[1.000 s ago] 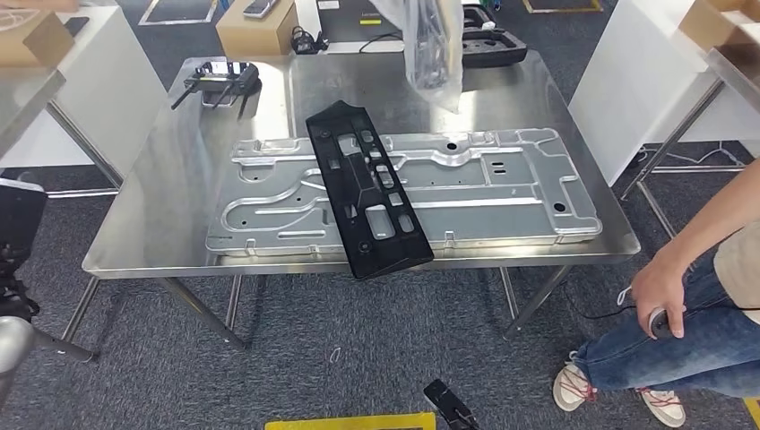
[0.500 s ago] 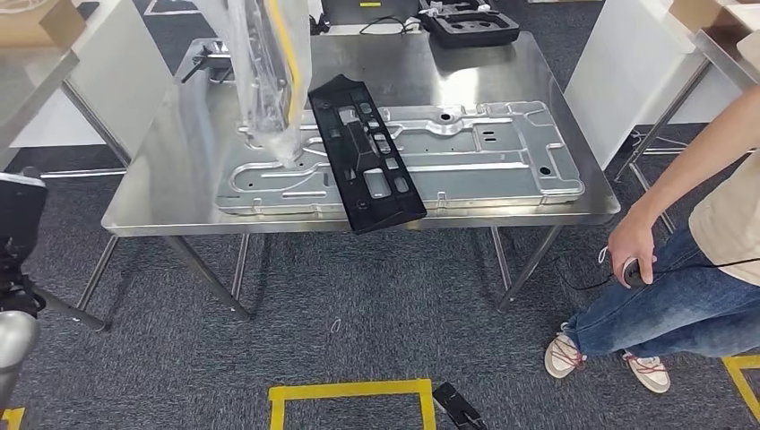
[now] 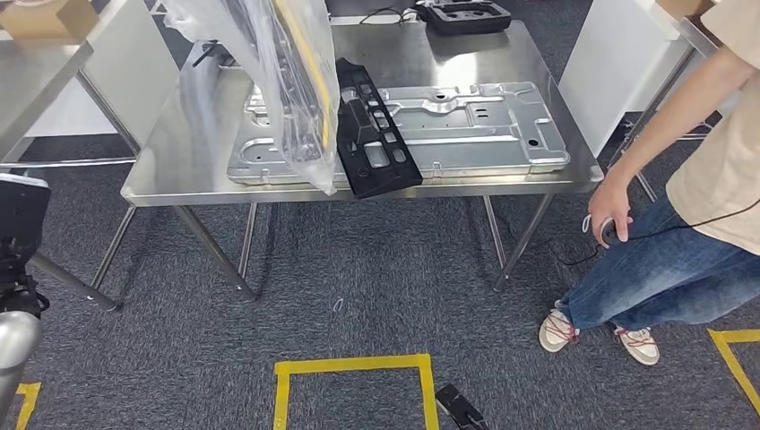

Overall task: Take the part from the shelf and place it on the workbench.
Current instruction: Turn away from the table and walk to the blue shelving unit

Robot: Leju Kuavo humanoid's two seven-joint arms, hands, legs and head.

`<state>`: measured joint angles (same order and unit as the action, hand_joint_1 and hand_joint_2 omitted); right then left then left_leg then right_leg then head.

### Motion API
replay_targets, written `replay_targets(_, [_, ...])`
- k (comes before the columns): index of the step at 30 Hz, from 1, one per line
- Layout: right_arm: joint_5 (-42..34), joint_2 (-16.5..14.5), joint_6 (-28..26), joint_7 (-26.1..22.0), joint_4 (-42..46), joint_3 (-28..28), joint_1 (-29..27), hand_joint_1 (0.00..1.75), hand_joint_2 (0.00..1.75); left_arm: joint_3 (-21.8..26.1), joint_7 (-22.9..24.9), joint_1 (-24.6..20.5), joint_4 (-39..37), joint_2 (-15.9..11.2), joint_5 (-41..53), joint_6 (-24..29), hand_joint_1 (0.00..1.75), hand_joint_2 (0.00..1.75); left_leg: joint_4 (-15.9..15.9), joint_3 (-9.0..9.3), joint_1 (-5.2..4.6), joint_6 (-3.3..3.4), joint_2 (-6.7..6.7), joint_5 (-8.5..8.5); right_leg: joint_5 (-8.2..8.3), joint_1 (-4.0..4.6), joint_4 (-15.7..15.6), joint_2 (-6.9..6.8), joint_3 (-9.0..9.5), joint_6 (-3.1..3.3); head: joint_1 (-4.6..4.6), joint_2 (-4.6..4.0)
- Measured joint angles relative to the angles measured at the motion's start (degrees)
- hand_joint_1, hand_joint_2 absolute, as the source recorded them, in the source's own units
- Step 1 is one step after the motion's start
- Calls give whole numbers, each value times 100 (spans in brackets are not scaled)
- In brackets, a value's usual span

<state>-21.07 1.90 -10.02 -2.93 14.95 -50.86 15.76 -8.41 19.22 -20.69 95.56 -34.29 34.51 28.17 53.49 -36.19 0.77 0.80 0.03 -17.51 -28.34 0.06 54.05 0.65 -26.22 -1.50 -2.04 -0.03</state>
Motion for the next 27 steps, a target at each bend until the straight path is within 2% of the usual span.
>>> replay_targets(2, [-4,11,-1,-1,-1,0,-1,0,175,-7,-1,17,-1,8,-20,2,0,0,-20,-50,36,-75,2,74,81,21,-62,-6,-64,97,-3,-1])
replay_targets(3, [-8,20,-1,-2,-2,0,-3,0,175,-9,-1,34,-1,13,-33,2,0,0,60,-101,53,-102,1,-37,141,24,-68,-16,-118,153,-6,-1])
replay_targets(4, [-10,28,-1,-1,-2,0,-10,0,175,-9,-1,45,-1,15,-47,3,0,0,263,-180,64,-122,0,-266,212,20,-75,-32,-183,208,-9,-1])
replay_targets(6, [-14,42,-1,-3,-2,0,-24,0,175,-8,-1,53,-1,18,-57,4,0,0,1009,-381,72,-146,1,-916,347,28,-72,-54,-342,273,-15,-1])
replay_targets(7, [-17,45,-1,-3,-2,0,-32,0,175,-8,-1,56,-1,19,-57,4,0,0,1433,-463,73,-154,1,-1155,417,39,-69,-60,-431,289,-15,-1])
replay_targets(8, [-24,48,-1,-4,-2,0,-36,0,175,-11,-1,61,-2,21,-57,4,0,0,1758,-490,70,-156,0,-1249,488,48,-65,-61,-529,297,-16,-2])
replay_targets(9, [-32,50,-1,-5,-2,0,-40,0,175,-15,-1,64,-2,26,-59,4,0,0,1923,-442,62,-149,0,-1207,560,57,-59,-59,-630,302,-16,-2])
replay_targets(10, [-39,54,-1,-5,-2,0,-43,0,175,-23,-1,62,-2,33,-59,4,0,0,1882,-299,47,-130,0,-1067,632,64,-51,-57,-731,302,-17,-1])
replay_targets(11, [-44,56,-1,-7,-2,0,-45,0,175,-31,-1,52,-2,41,-61,4,0,0,1646,-61,23,-98,1,-912,702,69,-44,-53,-824,297,-17,-1])
replay_targets(12, [-45,55,-1,-8,-2,0,-47,0,175,-34,-1,36,1,46,-62,5,0,0,1247,269,-9,-51,3,-840,766,73,-38,-52,-899,285,-16,0])
replay_targets(14, [-48,49,-1,-16,-1,1,-52,0,175,-26,-5,-9,22,44,-63,7,0,0,279,934,-79,48,13,-940,891,86,-32,-56,-1002,243,-18,1])
replay_targets(15, [-50,47,-1,-19,0,2,-56,0,175,-19,-7,-23,32,40,-64,8,0,0,-32,1119,-107,81,14,-1012,956,86,-36,-64,-1038,218,-18,1])
replay_targets(16, [-52,51,-1,-22,0,2,-63,0,175,-14,-9,-27,39,38,-65,8,0,0,-203,1181,-126,101,17,-1030,1022,87,-43,-71,-1067,189,-20,1])
replay_targets(17, [-54,61,-1,-22,-1,2,-71,0,175,-17,-10,-22,39,40,-68,8,0,0,-221,1148,-111,114,18,-989,1060,85,-48,-74,-1099,160,-19,0])
replay_targets(18, [-55,71,-1,-22,-1,2,-76,0,175,-23,-10,-13,39,44,-71,7,0,0,-222,1092,-99,137,22,-922,1002,81,-1,-70,-1145,127,-17,1])
replay_targets(19, [-57,79,-1,-22,-2,2,-83,0,175,-29,-10,-7,39,49,-73,6,0,0,-235,1038,-78,166,29,-852,823,75,150,-62,-1215,90,-13,1])
replay_targets(20, [-58,85,-1,-22,-2,2,-89,0,175,-35,-10,-3,39,54,-74,5,0,0,-241,975,-57,191,34,-779,540,61,430,-54,-1315,53,-4,-1])
replay_targets(21, [-60,86,-1,-23,-2,2,-97,0,175,-39,-10,-1,39,57,-75,4,0,0,-238,901,-59,208,36,-713,217,37,822,-49,-1433,17,3,0])
replay_targets(22, [-61,88,-1,-23,-2,2,-104,0,175,-40,-10,4,39,60,-77,4,0,0,-234,824,-56,210,38,-644,-38,8,1262,-49,-1541,-17,9,0])
replay_targets(23, [-62,90,-1,-23,-2,2,-110,0,175,-43,-10,9,39,63,-78,4,0,0,-226,742,-52,198,38,-579,-150,-22,1628,-49,-1604,-49,11,-1])
replay_targets(24, [-62,92,-1,-23,-2,2,-111,0,175,-46,-10,11,39,66,-78,4,0,0,-212,655,-44,179,38,-518,-118,-53,1838,-50,-1590,-80,11,-1])
replay_targets(25, [-63,93,-1,-23,-2,2,-109,0,175,-48,-10,14,39,68,-78,4,0,0,-188,564,-31,154,38,-462,19,-84,1854,-51,-1481,-110,11,-1])
replay_targets(26, [-63,96,-1,-23,-2,2,-107,0,175,-48,-10,15,39,70,-78,4,0,0,-152,476,-13,125,38,-416,184,-115,1662,-51,-1268,-139,12,-1])
replay_targets(27, [-63,97,-1,-23,-2,2,-103,0,175,-45,-10,13,40,69,-78,5,0,0,-104,393,1,92,37,-381,265,-147,1307,-48,-969,-167,12,0])
